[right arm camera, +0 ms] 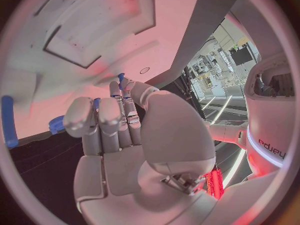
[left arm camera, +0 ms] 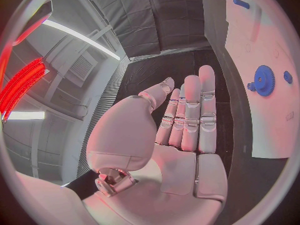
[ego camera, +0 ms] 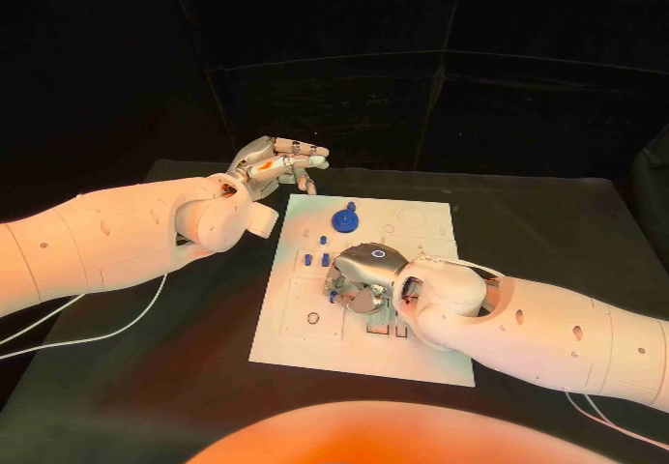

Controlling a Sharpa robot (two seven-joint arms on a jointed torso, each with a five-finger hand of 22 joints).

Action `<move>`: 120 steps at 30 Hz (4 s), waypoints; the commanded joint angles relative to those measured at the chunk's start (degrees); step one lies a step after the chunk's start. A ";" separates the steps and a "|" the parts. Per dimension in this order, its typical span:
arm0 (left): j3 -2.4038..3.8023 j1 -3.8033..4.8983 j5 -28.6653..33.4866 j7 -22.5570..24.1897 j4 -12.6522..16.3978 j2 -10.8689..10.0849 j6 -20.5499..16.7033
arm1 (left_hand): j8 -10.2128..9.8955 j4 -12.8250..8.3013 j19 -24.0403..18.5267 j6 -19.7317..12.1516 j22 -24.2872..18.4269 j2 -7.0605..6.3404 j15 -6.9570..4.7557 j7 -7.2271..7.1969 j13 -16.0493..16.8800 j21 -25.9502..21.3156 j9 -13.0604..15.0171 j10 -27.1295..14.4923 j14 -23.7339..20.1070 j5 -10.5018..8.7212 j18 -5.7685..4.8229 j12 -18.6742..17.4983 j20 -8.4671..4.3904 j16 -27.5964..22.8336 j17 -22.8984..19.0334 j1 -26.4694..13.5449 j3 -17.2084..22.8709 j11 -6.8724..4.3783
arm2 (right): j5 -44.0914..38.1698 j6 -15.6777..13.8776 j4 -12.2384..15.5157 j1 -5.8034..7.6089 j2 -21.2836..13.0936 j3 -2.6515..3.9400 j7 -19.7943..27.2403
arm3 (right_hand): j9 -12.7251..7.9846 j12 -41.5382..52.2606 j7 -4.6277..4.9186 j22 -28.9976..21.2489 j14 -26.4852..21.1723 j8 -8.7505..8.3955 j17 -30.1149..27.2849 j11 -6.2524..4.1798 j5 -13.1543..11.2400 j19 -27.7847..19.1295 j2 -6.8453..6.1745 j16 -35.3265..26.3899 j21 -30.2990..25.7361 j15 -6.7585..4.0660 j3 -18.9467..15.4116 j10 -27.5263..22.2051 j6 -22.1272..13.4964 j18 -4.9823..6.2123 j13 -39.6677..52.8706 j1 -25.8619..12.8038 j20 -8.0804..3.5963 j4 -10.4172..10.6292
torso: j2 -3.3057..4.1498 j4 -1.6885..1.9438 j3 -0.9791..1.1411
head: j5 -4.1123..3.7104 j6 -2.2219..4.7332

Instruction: Assemble the parts on the task board

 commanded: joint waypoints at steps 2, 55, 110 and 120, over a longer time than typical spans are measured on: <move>0.05 0.11 0.26 0.10 -0.02 0.07 0.81 | 0.27 0.26 -0.29 -0.34 -0.04 -0.01 -0.08 0.08 0.09 -0.17 -0.06 -0.32 -0.45 0.22 1.14 0.28 0.20 -0.09 -0.05 -0.51 -0.05 0.09 | -1.01 0.89 0.05 -0.04 0.18 -0.10 -0.18 | 0.08 -0.22 0.25 0.04 1.34 0.08 0.02 0.43 0.16 0.31 0.06 0.24 0.35 -0.08 0.25 -0.02 0.05 -0.67 0.08 -0.54 0.00 -0.09 | -0.03 0.01 -0.02 | -0.09 0.00; 0.05 0.10 0.26 -0.55 -0.78 -0.16 1.19 | 0.36 0.38 -0.27 -0.62 -0.18 0.04 -0.01 0.16 0.11 -0.35 -0.07 -0.67 -0.55 0.22 1.15 0.51 0.26 -0.02 -0.26 -0.56 -0.10 0.16 | 5.73 -0.78 6.64 6.32 -16.47 -0.26 -3.60 | -0.53 -1.55 -0.53 -17.70 -3.20 -0.14 -17.60 2.99 5.00 -8.22 -4.08 -13.32 -10.26 2.00 -19.33 -15.53 -13.74 2.18 -0.16 -3.10 2.04 1.76 | 0.03 -0.03 0.03 | -1.70 2.08; 0.05 0.10 0.26 -0.75 -1.03 -0.36 1.32 | 0.50 0.43 -0.27 -0.78 -0.31 0.00 0.03 0.19 0.14 -0.50 -0.06 -0.91 -0.65 0.22 1.15 0.77 0.31 0.05 -0.45 -0.56 -0.18 0.20 | 3.06 -0.42 4.49 6.64 -14.21 -0.31 -4.10 | 0.75 1.45 -0.69 -6.90 0.10 3.04 -10.82 -0.58 -2.41 -1.95 0.42 -3.99 -3.42 -0.83 -3.10 2.30 -0.34 0.42 0.30 2.39 -0.44 3.80 | -0.03 0.06 -0.01 | -1.68 1.51; 0.04 0.10 0.26 -0.74 -1.20 -0.40 1.33 | 0.50 0.43 -0.27 -0.78 -0.31 0.00 0.03 0.19 0.14 -0.50 -0.06 -0.91 -0.65 0.22 1.15 0.77 0.31 0.05 -0.45 -0.56 -0.18 0.20 | 8.65 -5.29 7.73 6.66 -16.45 -0.03 -1.93 | 0.65 0.84 -0.56 -5.92 0.35 2.70 -9.65 -0.47 -1.97 -1.58 -0.18 -2.86 -2.77 -0.78 -2.22 2.25 -0.46 0.25 0.15 1.16 -0.58 3.34 | -0.16 -0.03 -0.04 | -1.64 1.64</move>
